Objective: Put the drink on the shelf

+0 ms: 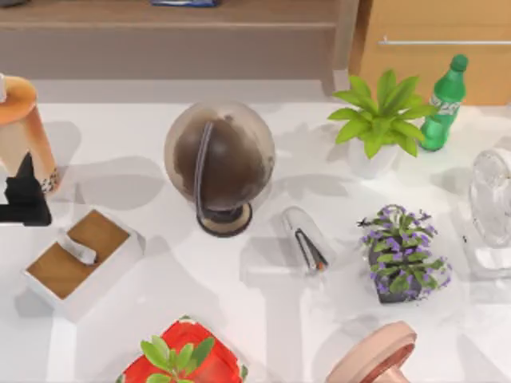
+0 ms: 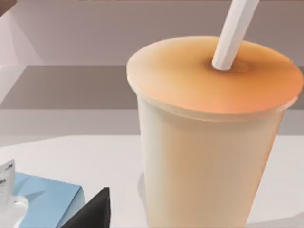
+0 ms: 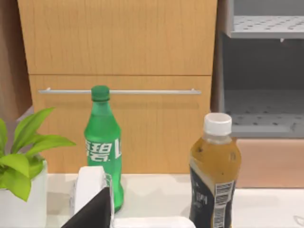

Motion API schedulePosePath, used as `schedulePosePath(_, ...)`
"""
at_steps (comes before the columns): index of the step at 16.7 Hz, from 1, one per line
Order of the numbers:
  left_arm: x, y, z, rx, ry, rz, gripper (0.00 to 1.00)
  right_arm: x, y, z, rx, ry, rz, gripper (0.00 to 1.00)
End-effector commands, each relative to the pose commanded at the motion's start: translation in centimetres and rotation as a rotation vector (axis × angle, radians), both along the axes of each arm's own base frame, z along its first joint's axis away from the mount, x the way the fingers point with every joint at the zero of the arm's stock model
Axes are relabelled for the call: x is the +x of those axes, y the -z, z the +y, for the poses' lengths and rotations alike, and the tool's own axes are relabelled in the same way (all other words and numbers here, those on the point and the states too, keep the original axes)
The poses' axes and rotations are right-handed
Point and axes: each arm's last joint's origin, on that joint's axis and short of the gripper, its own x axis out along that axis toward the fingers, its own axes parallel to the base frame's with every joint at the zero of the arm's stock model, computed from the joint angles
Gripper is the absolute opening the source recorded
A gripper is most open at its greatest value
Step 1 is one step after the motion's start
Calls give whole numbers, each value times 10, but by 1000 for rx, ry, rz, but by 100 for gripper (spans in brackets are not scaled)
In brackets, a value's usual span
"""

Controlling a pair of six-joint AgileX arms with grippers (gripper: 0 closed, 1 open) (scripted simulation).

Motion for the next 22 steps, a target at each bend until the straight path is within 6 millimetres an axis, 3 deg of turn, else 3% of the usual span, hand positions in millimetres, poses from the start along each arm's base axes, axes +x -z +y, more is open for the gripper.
schedulePosePath(4, 9, 13, 3, -5, 3, 21, 100, 0, 0, 0, 0, 0, 0, 100)
schedulePosePath(11, 12, 14, 2, -5, 5, 22, 100, 0, 0, 0, 0, 0, 0, 100)
schedulePosePath(19, 81, 28, 1, -5, 3, 23, 100, 0, 0, 0, 0, 0, 0, 100)
schedulePosePath(22, 88, 30, 1, -5, 3, 22, 100, 0, 0, 0, 0, 0, 0, 100)
